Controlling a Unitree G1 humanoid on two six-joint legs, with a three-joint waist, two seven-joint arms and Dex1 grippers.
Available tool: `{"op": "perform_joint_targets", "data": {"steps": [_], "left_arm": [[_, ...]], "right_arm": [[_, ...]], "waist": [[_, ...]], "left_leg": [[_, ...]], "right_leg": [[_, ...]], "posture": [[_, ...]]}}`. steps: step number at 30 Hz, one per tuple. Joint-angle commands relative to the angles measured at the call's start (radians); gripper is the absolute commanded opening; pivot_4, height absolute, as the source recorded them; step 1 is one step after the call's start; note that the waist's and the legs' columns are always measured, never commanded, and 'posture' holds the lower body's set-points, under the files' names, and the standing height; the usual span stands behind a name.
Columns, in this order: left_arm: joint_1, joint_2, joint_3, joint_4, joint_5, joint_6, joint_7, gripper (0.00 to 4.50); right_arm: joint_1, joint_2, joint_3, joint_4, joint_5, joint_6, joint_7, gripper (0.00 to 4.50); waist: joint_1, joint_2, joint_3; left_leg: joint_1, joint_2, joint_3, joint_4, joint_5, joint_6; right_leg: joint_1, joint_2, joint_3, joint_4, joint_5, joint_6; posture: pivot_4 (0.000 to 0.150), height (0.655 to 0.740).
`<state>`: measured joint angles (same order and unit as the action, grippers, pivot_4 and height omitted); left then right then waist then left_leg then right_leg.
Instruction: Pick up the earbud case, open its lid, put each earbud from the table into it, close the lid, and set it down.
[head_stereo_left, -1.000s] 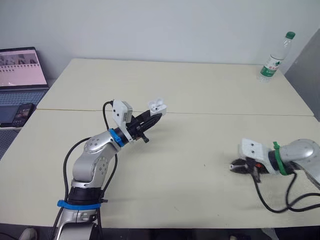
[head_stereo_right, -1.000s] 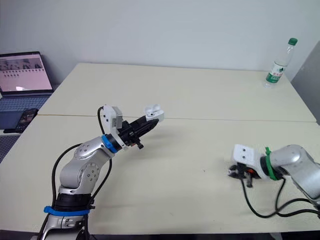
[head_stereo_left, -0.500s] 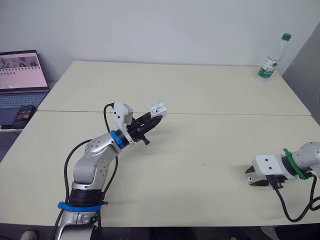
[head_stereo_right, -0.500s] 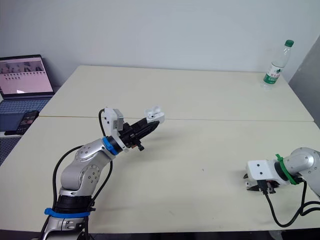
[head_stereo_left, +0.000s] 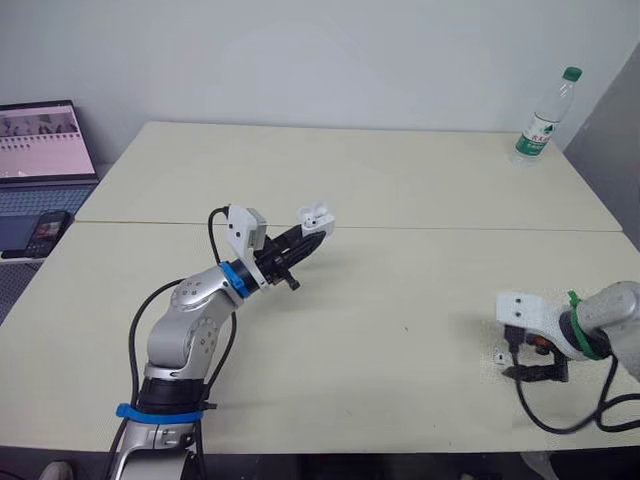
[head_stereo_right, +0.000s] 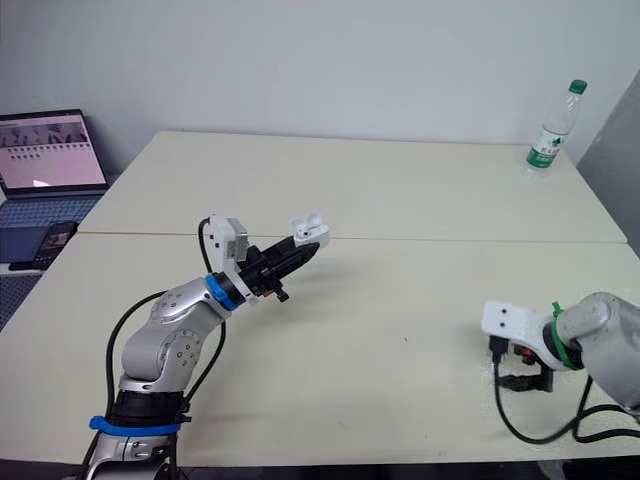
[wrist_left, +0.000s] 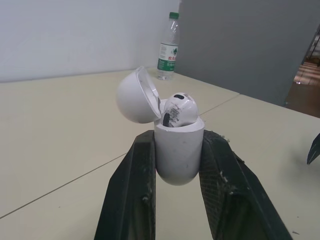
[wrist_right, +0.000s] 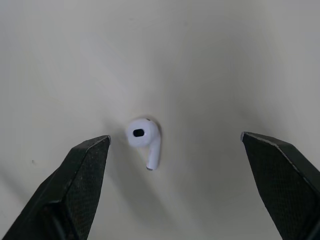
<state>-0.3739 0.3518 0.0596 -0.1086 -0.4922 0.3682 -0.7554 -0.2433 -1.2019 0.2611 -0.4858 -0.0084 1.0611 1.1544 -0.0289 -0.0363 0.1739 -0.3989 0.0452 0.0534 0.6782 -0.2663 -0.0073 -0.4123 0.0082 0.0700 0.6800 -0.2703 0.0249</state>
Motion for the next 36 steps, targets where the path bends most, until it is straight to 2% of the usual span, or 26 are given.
{"op": "perform_joint_targets", "data": {"steps": [1,12,30,33,36], "left_arm": [[0.0,-0.003,0.001,-0.031,-0.012,-0.019,-0.007,0.82],[0.022,-0.005,-0.005,-0.045,-0.011,-0.02,-0.001,0.82],[0.013,0.0,-0.011,-0.036,-0.005,-0.019,-0.005,0.82],[0.013,0.0,-0.012,-0.036,-0.004,-0.019,-0.004,0.82],[0.014,0.0,-0.011,-0.036,-0.004,-0.019,-0.003,0.82]], "right_arm": [[-0.03,0.008,0.019,-0.057,0.018,0.155,-0.054,4.37],[-0.067,0.027,0.053,-0.094,0.109,0.282,-0.151,4.37],[-0.083,0.022,0.049,-0.08,0.2,0.275,-0.236,4.37],[-0.087,0.018,0.052,-0.079,0.213,0.272,-0.242,3.82],[-0.089,0.012,0.057,-0.079,0.225,0.268,-0.247,2.77]], "waist": [[0.0,0.0,0.0],[0.0,0.0,0.0],[-0.002,0.0,0.0],[-0.002,0.0,0.0],[-0.002,0.0,0.0]], "left_leg": [[0.0,0.0,0.0,0.0,0.0,0.0],[0.0,0.0,0.0,0.0,0.0,0.0],[0.0,0.001,0.0,0.0,0.0,0.0],[0.0,0.001,0.0,0.0,0.0,0.0],[0.0,0.001,0.001,0.0,0.0,0.0]], "right_leg": [[0.0,0.0,0.0,0.0,0.0,0.0],[0.0,0.001,0.0,0.0,0.0,0.001],[0.0,0.002,0.0,0.0,-0.001,0.002],[0.0,0.002,0.0,0.0,-0.001,0.002],[0.0,0.002,0.0,0.0,-0.001,0.002]], "posture": [[0.15,0.7362],[0.15,0.7362],[0.15,0.7362],[0.15,0.7362],[0.15,0.7362]]}}
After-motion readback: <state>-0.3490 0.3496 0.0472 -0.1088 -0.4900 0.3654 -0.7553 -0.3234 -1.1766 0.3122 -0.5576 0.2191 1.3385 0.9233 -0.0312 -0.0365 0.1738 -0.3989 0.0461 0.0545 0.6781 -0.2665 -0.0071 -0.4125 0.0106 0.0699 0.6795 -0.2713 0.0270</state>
